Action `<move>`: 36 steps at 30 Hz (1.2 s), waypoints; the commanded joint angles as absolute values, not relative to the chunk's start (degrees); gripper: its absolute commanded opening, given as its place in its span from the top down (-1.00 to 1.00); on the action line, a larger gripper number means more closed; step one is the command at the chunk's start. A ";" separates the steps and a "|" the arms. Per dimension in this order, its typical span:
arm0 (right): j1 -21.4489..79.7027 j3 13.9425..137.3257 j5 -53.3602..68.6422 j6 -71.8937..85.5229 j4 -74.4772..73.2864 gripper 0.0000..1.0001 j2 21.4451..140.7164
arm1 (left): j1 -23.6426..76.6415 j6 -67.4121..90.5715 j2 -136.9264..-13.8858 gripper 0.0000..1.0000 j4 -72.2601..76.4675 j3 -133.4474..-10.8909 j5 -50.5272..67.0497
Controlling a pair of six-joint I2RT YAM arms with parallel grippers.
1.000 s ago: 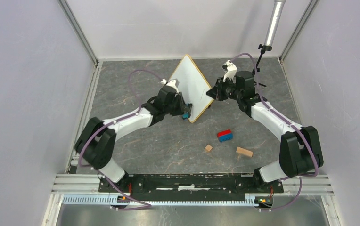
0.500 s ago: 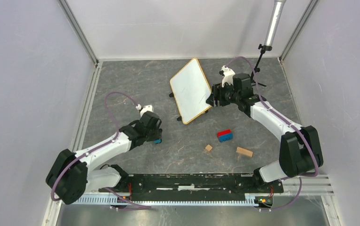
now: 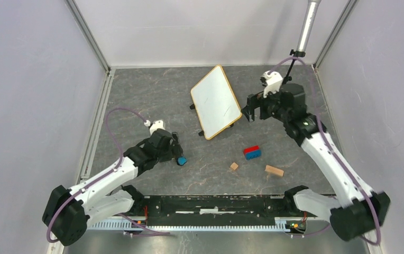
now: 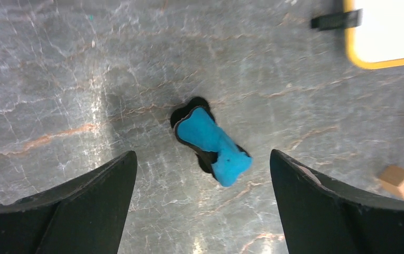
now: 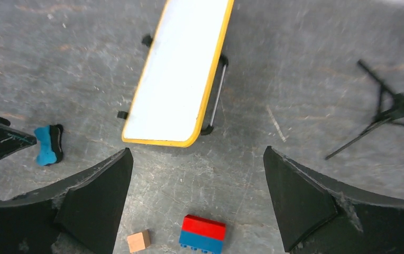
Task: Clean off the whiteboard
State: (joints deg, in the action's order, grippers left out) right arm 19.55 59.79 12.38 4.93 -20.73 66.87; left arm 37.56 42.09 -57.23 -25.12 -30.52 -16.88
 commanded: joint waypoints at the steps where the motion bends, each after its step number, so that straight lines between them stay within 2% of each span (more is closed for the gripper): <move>1: 19.95 62.18 10.44 1.41 -23.07 -0.96 55.24 | 37.35 40.74 -51.30 -0.99 -27.16 -37.19 -18.26; 5: 19.95 61.59 6.96 0.77 -22.00 -0.96 45.94 | 37.36 35.43 -46.71 -0.99 -27.77 -44.34 -19.31; 11: 19.95 60.66 0.47 -1.19 -18.45 -0.96 36.57 | 37.35 19.36 -46.06 -0.99 -29.18 -62.85 -20.85; 16: 19.96 59.27 -5.99 -1.96 -14.27 -0.96 31.49 | 37.35 11.06 -43.39 -0.99 -25.13 -70.10 -20.97; 25: 19.94 55.48 -12.74 -4.02 -7.14 -0.96 24.17 | 37.35 1.72 -35.91 -0.99 -16.38 -72.11 -26.65; 36: 19.95 49.78 -20.94 -2.38 1.06 -0.96 17.90 | 37.35 0.75 -29.57 -0.99 -6.81 -64.78 -30.40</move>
